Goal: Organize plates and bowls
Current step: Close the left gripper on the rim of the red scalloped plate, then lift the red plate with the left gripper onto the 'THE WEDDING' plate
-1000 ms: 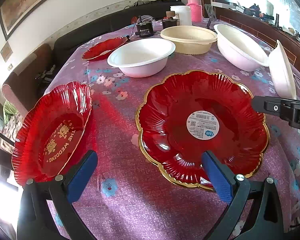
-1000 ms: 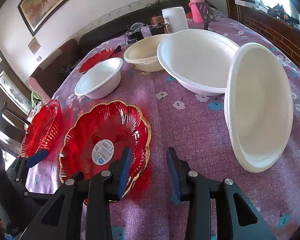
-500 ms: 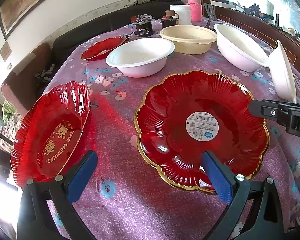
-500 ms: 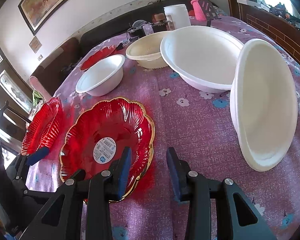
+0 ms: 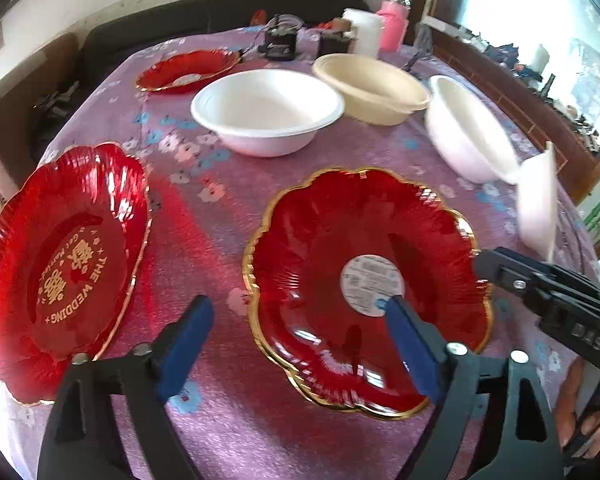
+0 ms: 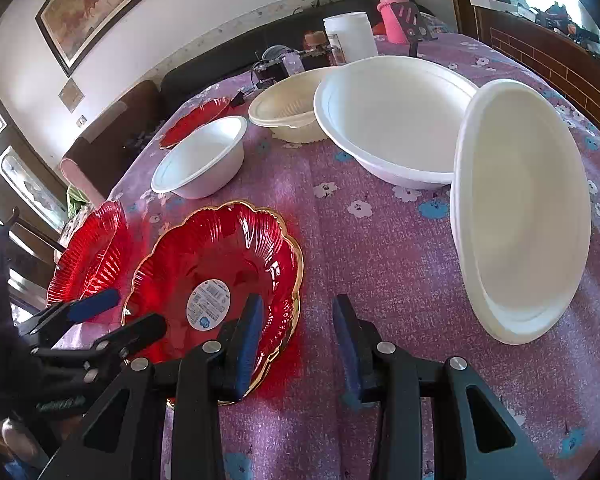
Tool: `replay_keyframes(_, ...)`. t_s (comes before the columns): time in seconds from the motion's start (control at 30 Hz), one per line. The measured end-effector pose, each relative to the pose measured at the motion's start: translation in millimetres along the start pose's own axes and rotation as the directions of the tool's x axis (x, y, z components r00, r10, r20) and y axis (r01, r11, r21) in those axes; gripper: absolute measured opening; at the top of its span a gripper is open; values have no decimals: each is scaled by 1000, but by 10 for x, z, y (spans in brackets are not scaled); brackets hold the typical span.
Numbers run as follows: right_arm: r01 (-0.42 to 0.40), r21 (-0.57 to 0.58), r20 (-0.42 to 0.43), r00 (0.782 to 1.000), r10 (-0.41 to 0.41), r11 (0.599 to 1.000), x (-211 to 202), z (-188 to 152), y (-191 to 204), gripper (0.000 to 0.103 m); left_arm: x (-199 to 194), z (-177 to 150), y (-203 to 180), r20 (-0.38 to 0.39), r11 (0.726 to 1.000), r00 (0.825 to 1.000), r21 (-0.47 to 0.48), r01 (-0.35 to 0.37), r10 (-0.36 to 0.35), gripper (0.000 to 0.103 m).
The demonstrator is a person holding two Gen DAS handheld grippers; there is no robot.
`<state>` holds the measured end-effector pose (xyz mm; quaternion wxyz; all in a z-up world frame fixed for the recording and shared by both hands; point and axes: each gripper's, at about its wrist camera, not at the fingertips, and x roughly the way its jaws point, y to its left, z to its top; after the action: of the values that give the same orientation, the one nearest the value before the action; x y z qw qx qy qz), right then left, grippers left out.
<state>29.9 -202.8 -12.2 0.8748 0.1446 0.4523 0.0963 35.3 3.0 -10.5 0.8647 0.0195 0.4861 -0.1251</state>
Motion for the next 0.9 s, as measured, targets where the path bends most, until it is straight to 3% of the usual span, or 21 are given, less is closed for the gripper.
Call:
replay_keyframes(0.07,-4,-1,2,1000,4,1000,-6,-3,-3,39,63,13,40,-32,1000,999,-19,11,-12,60)
replay_keyframes(0.13,-6,-1,-1,1000,6,1000,3,-6,-12,39,135,20,70,-63,999,997,-30,34,-36,49)
replay_keyframes(0.27,-13,1,-15,1000,13,1000,44,-12,-22,36,159,24,38,-55,1000,998,-13,25,-26,44)
replay_keyframes(0.4,-18,-8,-39,999,18,1000,119,-37,18,12,160,19,-6,-37,1000,999,1,5,-5,39)
replay_keyframes(0.57,11,-22,-17,1000,-11,1000,78,-33,40,12,112,-16,-21,-16,1000,1000,11,-10,10,31)
replay_keyframes(0.9,24,-72,48,999,-20,997,-122,51,265,12,-193,-4,32,102,999,994,19,-39,37,31)
